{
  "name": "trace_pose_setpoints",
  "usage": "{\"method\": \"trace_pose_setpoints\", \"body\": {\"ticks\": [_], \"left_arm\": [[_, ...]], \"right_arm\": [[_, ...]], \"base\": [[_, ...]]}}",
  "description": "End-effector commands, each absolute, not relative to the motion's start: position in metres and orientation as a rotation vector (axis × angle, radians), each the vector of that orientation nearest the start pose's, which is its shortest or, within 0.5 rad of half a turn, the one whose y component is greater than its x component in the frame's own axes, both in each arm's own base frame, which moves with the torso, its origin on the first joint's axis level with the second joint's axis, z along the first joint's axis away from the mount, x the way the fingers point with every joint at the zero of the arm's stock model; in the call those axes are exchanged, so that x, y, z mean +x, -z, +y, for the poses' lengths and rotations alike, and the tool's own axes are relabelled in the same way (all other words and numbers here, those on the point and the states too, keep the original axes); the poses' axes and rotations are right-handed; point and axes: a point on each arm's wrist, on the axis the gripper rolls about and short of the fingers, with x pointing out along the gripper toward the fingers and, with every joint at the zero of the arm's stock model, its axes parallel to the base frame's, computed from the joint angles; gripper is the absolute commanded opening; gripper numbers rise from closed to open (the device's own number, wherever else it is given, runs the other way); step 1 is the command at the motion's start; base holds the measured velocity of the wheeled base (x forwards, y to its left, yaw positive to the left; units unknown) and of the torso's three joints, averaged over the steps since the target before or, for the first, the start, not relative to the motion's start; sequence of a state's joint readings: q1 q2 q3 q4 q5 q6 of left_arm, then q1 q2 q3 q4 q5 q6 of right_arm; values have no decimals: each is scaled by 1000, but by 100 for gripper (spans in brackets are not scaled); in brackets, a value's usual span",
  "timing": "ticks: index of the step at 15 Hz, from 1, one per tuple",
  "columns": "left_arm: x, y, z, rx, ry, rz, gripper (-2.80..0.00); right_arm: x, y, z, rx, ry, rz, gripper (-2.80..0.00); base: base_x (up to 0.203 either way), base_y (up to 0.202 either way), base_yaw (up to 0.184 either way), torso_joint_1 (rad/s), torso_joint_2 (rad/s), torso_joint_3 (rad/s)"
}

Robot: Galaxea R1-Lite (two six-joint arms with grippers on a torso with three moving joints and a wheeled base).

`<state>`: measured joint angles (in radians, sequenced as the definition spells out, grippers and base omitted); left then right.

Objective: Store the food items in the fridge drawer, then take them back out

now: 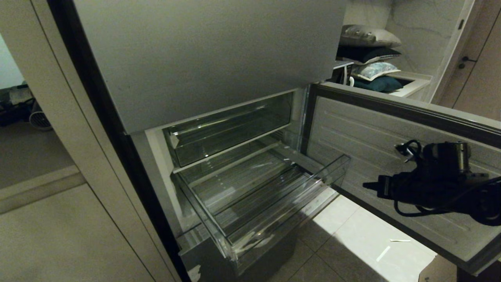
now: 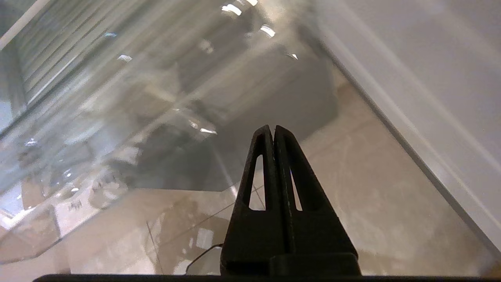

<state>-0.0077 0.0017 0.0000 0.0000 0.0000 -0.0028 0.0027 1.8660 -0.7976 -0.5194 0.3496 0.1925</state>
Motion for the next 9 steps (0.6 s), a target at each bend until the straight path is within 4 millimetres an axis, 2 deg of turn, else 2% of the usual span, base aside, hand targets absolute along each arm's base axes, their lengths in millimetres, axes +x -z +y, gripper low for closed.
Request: {"method": "trace_pose_setpoints", "body": {"ticks": [1,5,9], "left_arm": [[-23,-76,0,-3,8,3,-280],[-23,-76,0,-3,8,3,-280],[-23,-76,0,-3,8,3,-280]], "right_arm": [[347,-101,31,246,-352,606,-280],[358,-93,61,216,-420,622,-280],[384,-85,80,181,-411,594,-280]], "base": [[0,0,0,0,0,0],[0,0,0,0,0,0],[0,0,0,0,0,0]]}}
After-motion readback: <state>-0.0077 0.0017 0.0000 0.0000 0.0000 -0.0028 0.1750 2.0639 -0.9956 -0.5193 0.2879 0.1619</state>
